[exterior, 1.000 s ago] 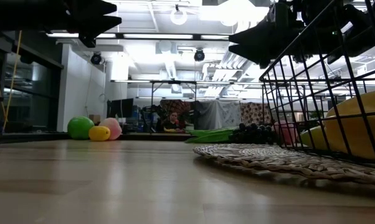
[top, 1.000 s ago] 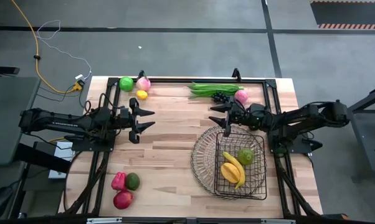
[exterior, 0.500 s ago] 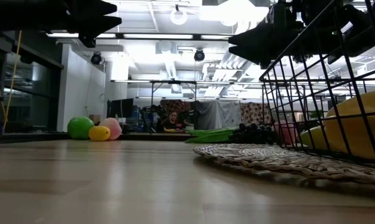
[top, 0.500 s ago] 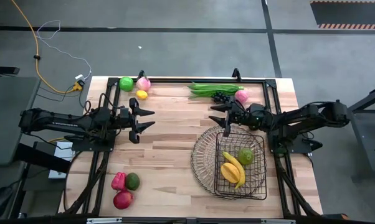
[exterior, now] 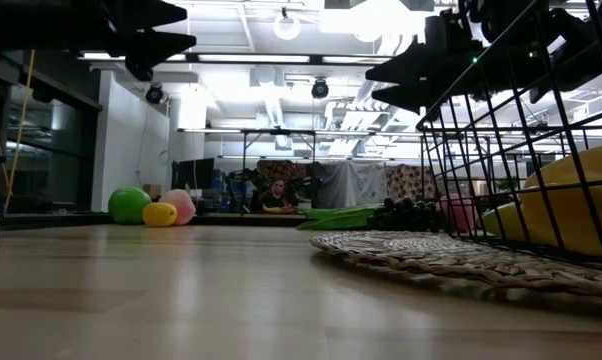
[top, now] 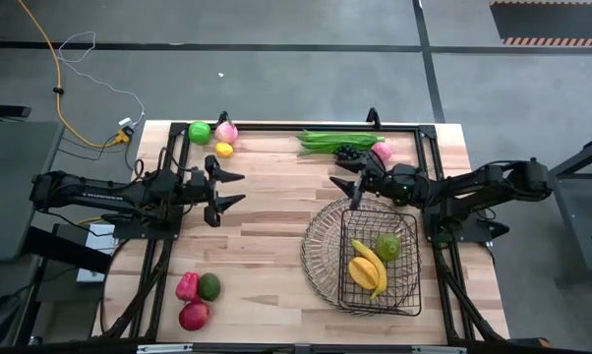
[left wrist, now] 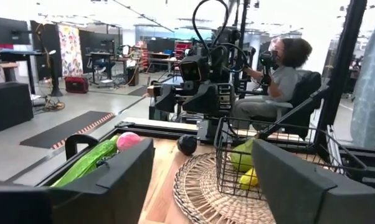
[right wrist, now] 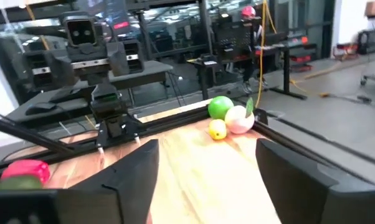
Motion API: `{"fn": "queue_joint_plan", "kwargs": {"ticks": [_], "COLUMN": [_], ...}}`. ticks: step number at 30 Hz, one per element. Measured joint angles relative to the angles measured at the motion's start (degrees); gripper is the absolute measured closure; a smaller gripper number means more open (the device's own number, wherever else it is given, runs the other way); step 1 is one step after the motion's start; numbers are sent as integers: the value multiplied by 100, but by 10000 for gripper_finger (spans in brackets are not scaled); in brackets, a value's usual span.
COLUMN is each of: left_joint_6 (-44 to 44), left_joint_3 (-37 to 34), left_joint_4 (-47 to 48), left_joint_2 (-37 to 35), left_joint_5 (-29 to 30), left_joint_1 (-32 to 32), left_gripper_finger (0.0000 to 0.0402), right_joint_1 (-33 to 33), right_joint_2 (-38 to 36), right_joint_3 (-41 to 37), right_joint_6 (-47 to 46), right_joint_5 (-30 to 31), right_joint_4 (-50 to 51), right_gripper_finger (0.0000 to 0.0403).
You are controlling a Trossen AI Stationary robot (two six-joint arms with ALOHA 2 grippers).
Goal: Build produce basket
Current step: Put the mangosteen into the wire basket
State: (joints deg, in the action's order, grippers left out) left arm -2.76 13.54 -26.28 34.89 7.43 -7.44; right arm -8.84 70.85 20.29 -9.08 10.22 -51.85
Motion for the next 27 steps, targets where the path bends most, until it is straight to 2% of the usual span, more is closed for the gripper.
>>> {"fn": "queue_joint_plan", "kwargs": {"ticks": [8,14,17,19,22,25,27], "left_joint_6": [-70,-69,-71,-69,66,243,290], "left_joint_3": [0,0,0,0,0,0,0], "left_joint_4": [85,85,83,83,81,81,81], "left_joint_2": [0,0,0,0,-1,-2,-2], "left_joint_5": [222,222,222,222,221,221,221], "left_joint_1": [-2,-2,-2,-2,-2,-2,-2], "left_gripper_finger": [87,74,73,73,73,73,73], "right_joint_1": [0,-17,-15,-11,24,26,26], "right_joint_2": [0,0,0,0,0,0,0], "right_joint_3": [2,8,226,505,1132,1969,2546], "right_joint_6": [-181,-302,-308,-314,-724,-1484,-1991], "right_joint_5": [512,646,871,1092,1552,1979,2026], "right_joint_4": [229,238,611,1218,2747,4828,6457], "right_gripper_finger": [77,62,61,61,61,61,61]}}
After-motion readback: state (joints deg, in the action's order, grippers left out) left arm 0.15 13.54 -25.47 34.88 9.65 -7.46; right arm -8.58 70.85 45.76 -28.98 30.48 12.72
